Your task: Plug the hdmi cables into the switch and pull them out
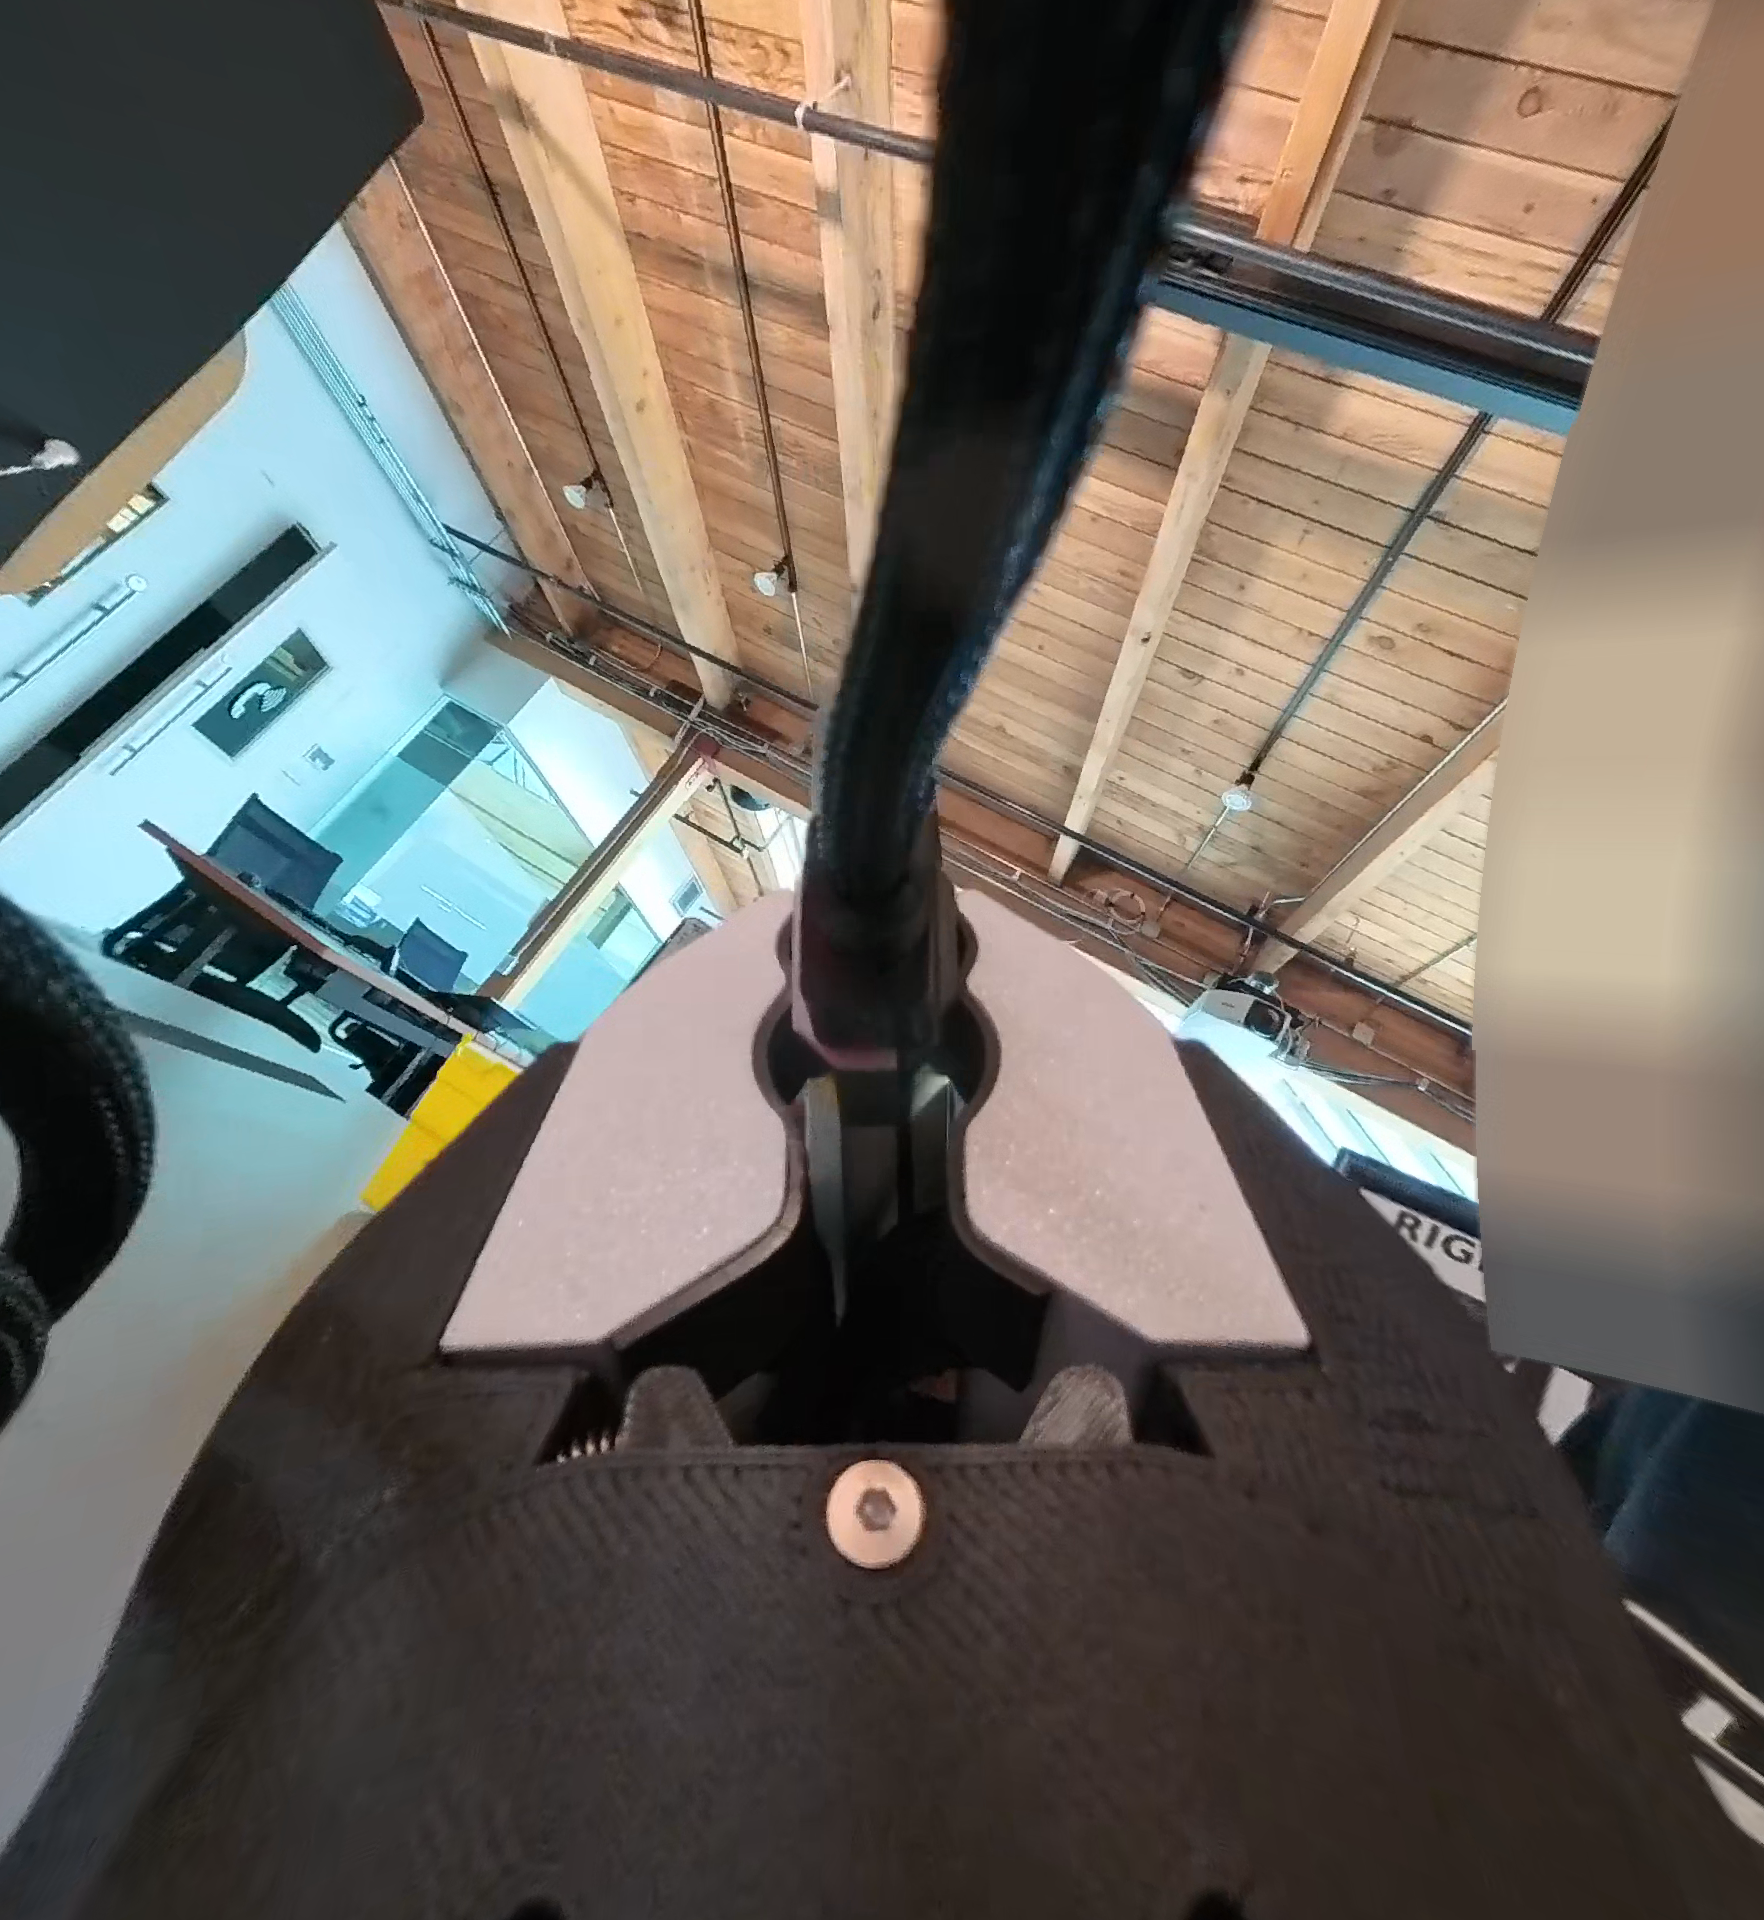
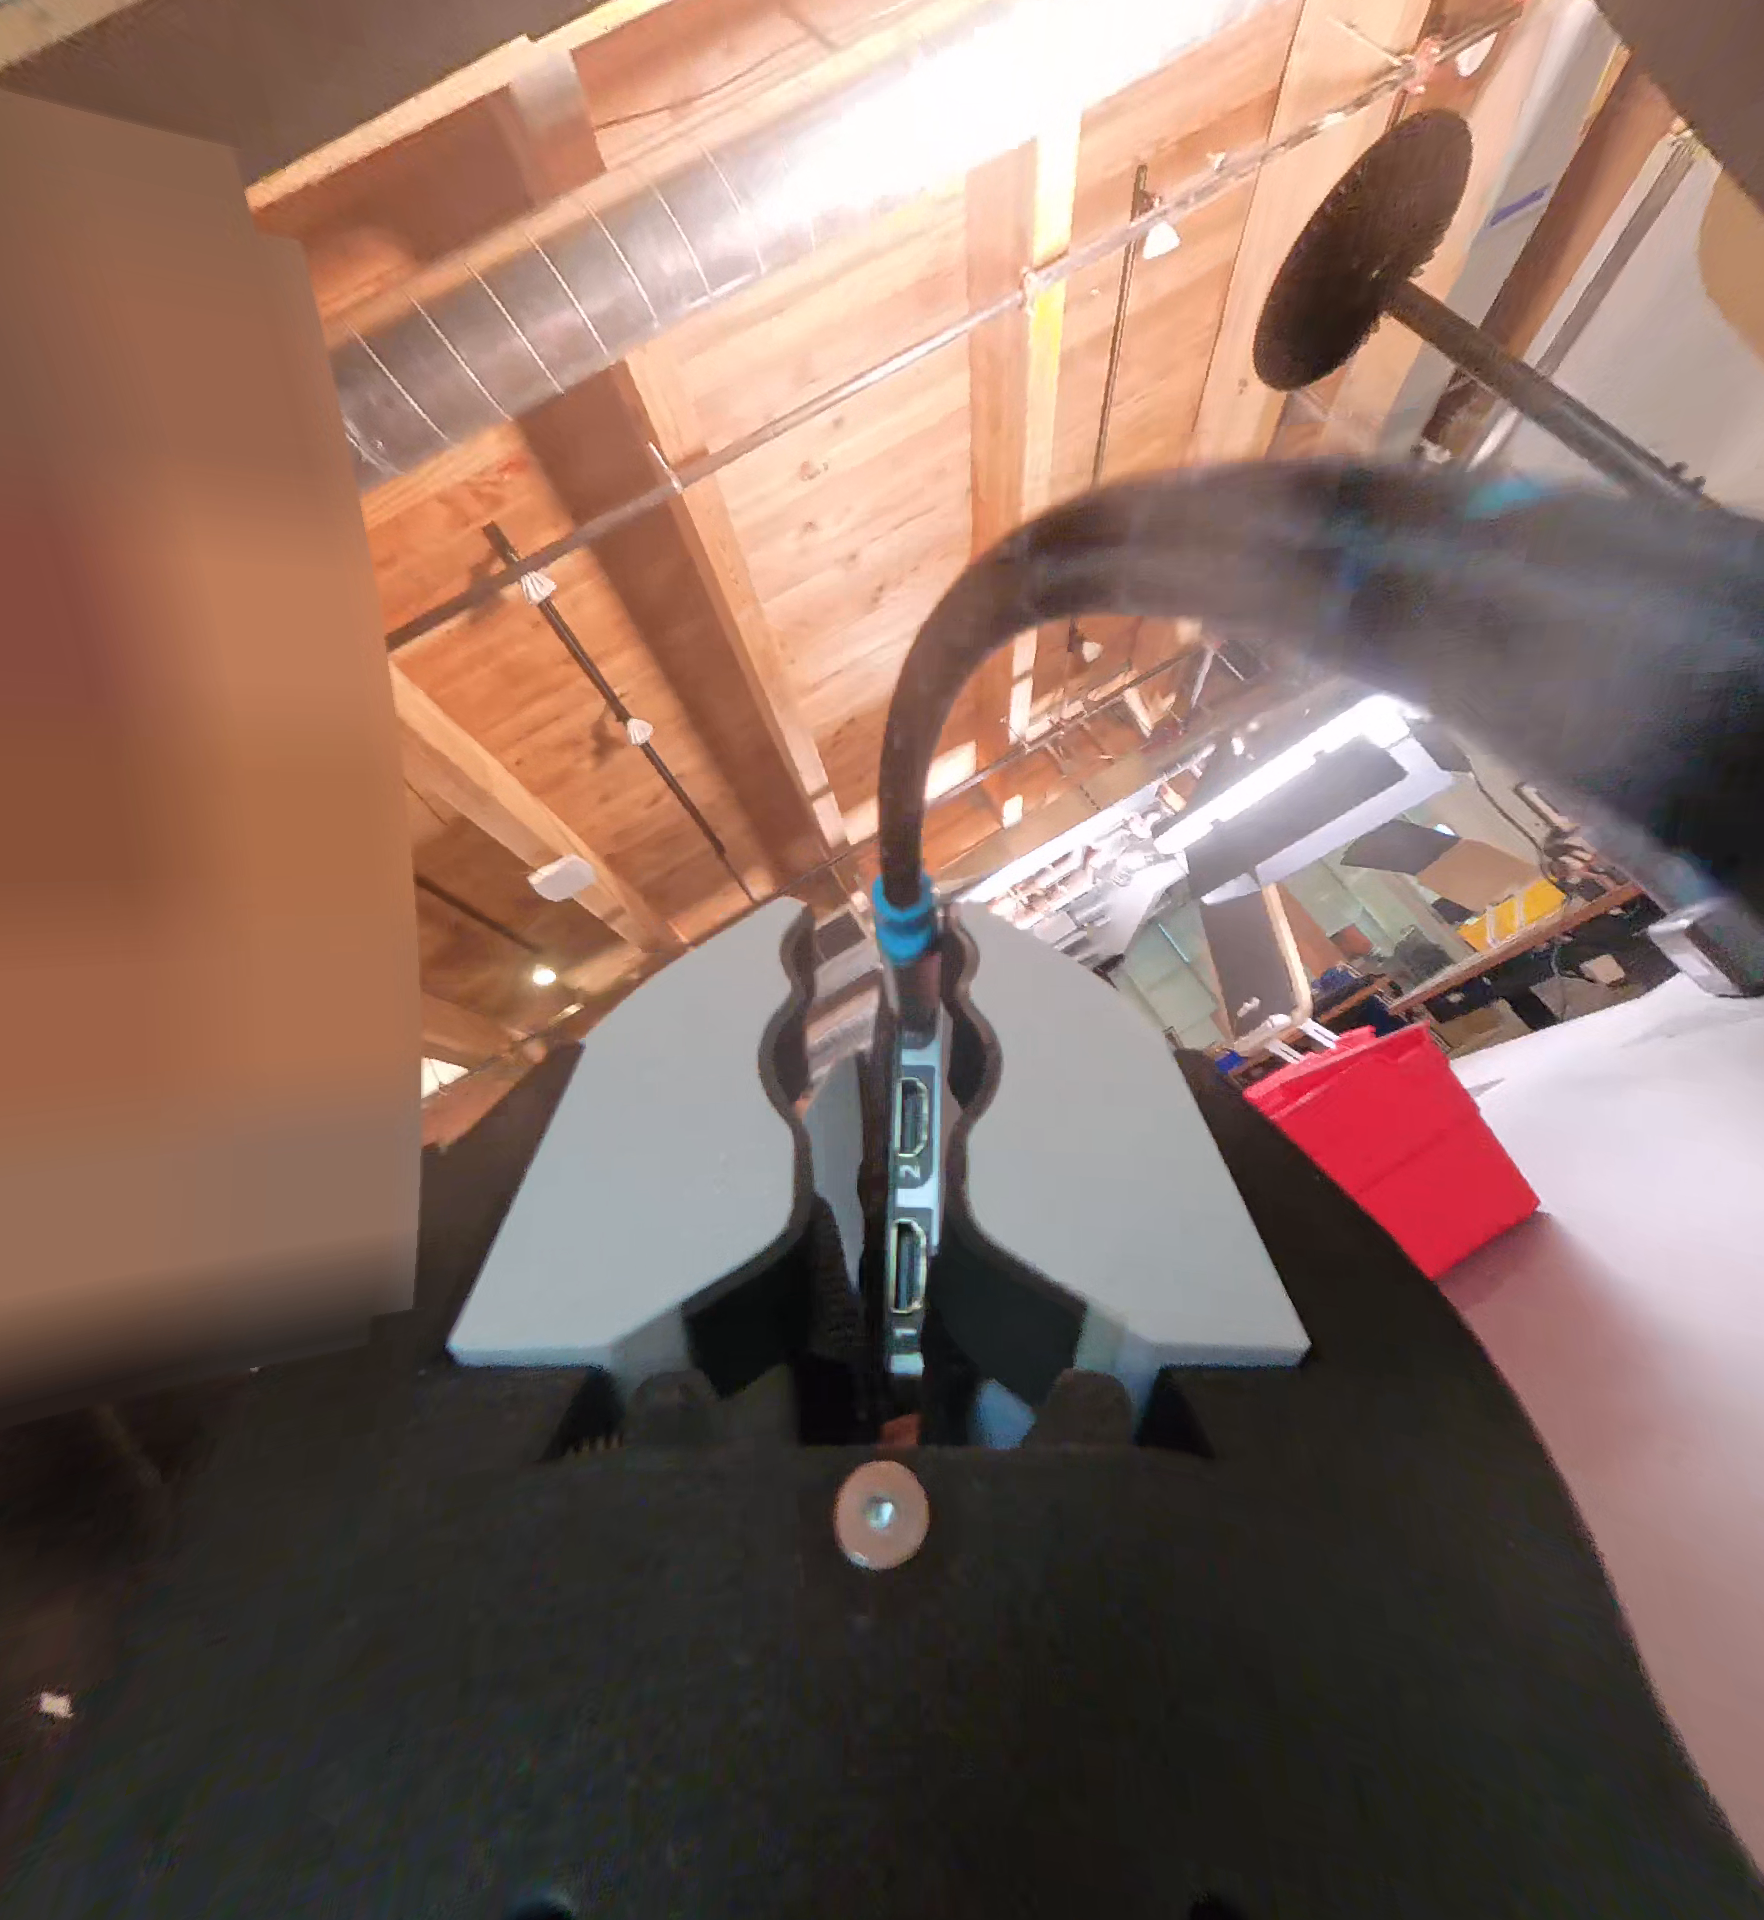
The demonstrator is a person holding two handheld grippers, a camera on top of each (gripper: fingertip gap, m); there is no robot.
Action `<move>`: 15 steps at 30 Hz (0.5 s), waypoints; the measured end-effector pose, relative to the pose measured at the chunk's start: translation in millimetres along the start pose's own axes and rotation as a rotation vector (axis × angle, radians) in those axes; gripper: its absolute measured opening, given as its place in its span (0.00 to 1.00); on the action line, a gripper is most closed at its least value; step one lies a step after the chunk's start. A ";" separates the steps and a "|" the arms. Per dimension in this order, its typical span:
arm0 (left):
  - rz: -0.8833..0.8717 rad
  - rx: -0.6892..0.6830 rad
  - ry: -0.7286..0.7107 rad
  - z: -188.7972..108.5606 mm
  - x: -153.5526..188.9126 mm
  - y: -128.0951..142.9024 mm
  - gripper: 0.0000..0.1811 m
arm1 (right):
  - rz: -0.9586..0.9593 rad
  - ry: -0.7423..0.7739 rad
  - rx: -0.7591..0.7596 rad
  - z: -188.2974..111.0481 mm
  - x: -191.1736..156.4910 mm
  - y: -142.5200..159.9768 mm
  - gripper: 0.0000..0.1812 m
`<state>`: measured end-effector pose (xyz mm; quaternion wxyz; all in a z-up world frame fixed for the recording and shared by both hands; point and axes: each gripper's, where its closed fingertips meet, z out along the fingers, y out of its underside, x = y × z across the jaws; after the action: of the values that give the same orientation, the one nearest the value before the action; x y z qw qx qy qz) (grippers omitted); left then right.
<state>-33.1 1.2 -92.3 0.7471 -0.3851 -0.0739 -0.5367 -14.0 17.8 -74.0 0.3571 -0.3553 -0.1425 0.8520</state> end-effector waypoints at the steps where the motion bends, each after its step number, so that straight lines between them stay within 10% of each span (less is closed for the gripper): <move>1: -0.004 0.002 0.011 -0.4 1.0 0.0 0.12 | -0.020 0.015 -0.030 0.9 2.3 3.7 0.09; 15: 0.004 0.006 -0.027 -4.1 -9.9 7.9 0.12 | -0.032 0.093 -0.083 -5.0 17.8 17.3 0.05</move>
<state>-31.6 6.9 -104.2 0.7483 -0.3901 -0.0849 -0.5298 -27.9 18.2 -95.1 0.3621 -0.4067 -0.1665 0.8220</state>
